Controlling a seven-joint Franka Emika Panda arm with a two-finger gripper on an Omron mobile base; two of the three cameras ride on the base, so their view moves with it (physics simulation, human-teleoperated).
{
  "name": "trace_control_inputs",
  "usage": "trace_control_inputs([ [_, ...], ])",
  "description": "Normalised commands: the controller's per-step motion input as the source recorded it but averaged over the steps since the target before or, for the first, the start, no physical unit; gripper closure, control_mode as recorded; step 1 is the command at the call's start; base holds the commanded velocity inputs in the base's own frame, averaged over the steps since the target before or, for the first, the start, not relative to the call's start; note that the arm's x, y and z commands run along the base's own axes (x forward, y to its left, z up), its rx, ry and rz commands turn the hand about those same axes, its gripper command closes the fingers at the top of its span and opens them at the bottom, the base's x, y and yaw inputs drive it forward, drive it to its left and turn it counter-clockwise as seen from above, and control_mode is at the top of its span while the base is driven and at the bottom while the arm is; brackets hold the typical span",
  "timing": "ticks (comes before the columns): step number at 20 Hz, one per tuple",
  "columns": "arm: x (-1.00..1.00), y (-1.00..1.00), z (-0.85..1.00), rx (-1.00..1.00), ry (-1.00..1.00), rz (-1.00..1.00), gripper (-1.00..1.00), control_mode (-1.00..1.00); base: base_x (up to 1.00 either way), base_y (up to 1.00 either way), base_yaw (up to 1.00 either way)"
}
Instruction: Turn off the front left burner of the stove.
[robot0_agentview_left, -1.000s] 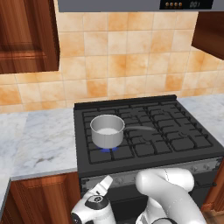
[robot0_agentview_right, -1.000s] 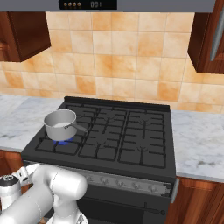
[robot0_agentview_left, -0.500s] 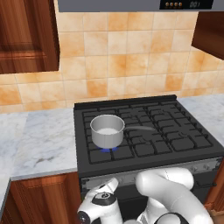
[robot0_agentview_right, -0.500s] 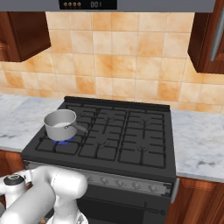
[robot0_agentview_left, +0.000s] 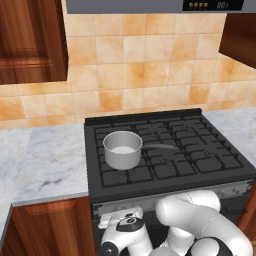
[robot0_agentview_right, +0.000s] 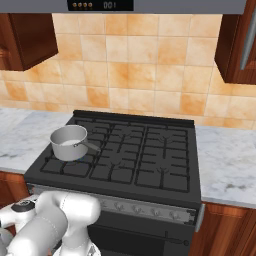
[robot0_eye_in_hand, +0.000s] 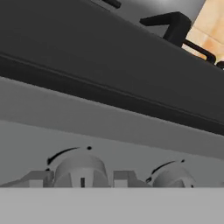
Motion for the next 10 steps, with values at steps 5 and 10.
trace_control_inputs([
  [5, 0.1, -0.26, 0.36, 0.4, -0.18, -0.13, 1.0, -1.0, 0.0, 0.0, 0.0],
  [10, 0.07, -0.27, 0.42, 0.4, -0.16, -0.14, 1.0, -1.0, 0.0, 0.0, 0.0],
])
